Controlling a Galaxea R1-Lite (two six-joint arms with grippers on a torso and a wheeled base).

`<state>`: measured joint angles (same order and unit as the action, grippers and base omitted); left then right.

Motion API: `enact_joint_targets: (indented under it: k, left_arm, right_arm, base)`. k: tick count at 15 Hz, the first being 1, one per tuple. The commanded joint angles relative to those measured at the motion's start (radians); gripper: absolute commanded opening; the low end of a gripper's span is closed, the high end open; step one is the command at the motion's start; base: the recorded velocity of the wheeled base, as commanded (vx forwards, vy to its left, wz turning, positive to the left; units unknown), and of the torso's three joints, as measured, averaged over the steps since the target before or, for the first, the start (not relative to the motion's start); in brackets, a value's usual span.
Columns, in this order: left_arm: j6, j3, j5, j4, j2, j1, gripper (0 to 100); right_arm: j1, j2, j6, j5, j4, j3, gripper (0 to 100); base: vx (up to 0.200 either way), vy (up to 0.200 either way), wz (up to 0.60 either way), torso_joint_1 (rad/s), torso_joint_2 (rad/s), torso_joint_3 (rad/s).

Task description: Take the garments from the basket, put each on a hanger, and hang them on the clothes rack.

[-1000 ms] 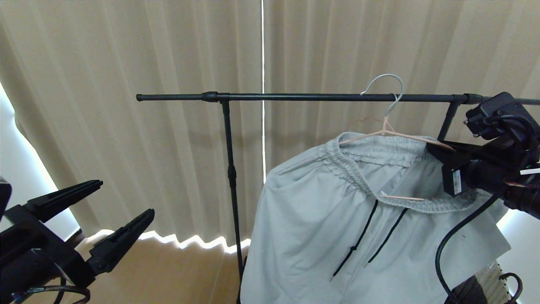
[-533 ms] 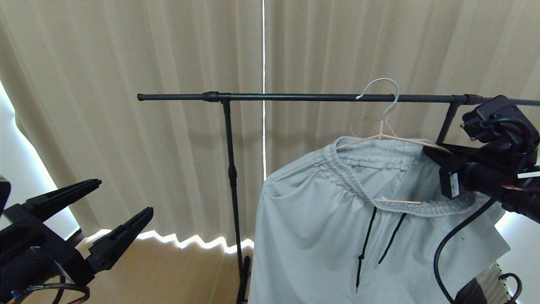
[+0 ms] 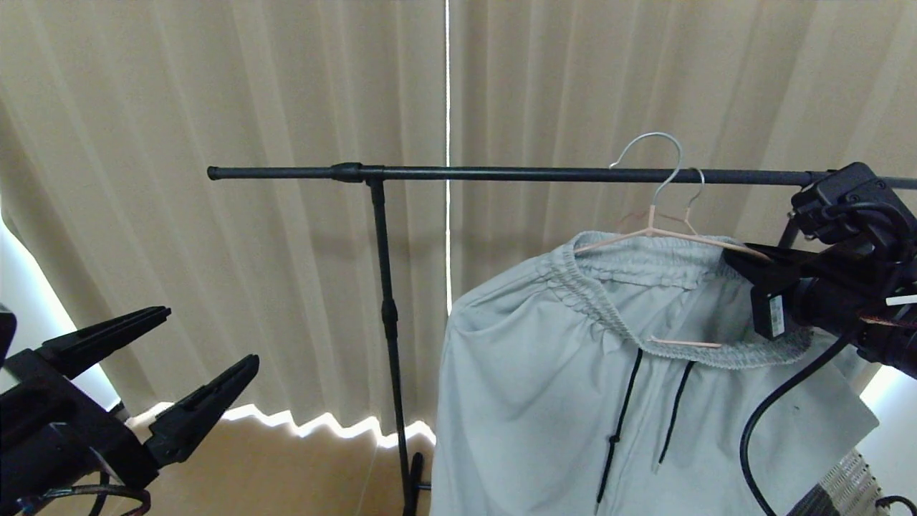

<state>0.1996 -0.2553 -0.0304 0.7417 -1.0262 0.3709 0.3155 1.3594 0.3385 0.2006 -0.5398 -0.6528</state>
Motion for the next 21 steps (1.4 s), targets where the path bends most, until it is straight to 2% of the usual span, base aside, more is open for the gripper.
enact_joint_targets:
  k: [1, 2, 9, 12, 17, 18, 21]
  left_arm:
    - [0.001, 0.002, 0.0, 0.001, 0.001, 0.0, 100]
    - [0.001, 0.002, 0.0, 0.002, 0.001, 0.0, 100]
    - [-0.002, 0.002, 0.0, 0.001, 0.001, 0.0, 100]
    - [0.0, 0.002, 0.001, -0.001, -0.005, -0.012, 100]
    - [0.023, 0.002, 0.001, -0.002, -0.005, -0.087, 100]
    - [0.024, 0.002, 0.001, -0.002, -0.003, -0.087, 100]
    - [0.024, 0.004, 0.001, -0.002, 0.001, -0.089, 100]
  right_arm:
    - [-0.001, -0.003, 0.0, 0.0, 0.0, 0.001, 0]
    - [0.0, -0.003, 0.0, 0.002, 0.0, 0.001, 0]
    - [0.004, 0.01, -0.012, 0.002, 0.012, -0.001, 0]
    - [0.0, 0.073, -0.064, 0.12, 0.05, -0.062, 0]
    - [0.004, 0.211, -0.07, 0.286, 0.046, -0.15, 0]
    - [0.007, 0.253, -0.069, 0.344, 0.046, -0.176, 0]
    - [0.005, 0.328, -0.067, 0.439, 0.047, -0.225, 0]
  base:
    - [0.2, 0.0, 0.0, 0.002, 0.0, 0.007]
    - [0.2, 0.0, 0.0, 0.002, 0.0, -0.002]
    - [0.0, 0.0, 0.0, 0.0, 0.0, 0.0]
    - [0.0, 0.0, 0.0, 0.0, 0.0, 0.0]
    - [0.0, 0.0, 0.0, 0.0, 0.0, 0.0]
    - [0.0, 0.0, 0.0, 0.0, 0.0, 0.0]
    - [0.0, 0.0, 0.0, 0.0, 0.0, 0.0]
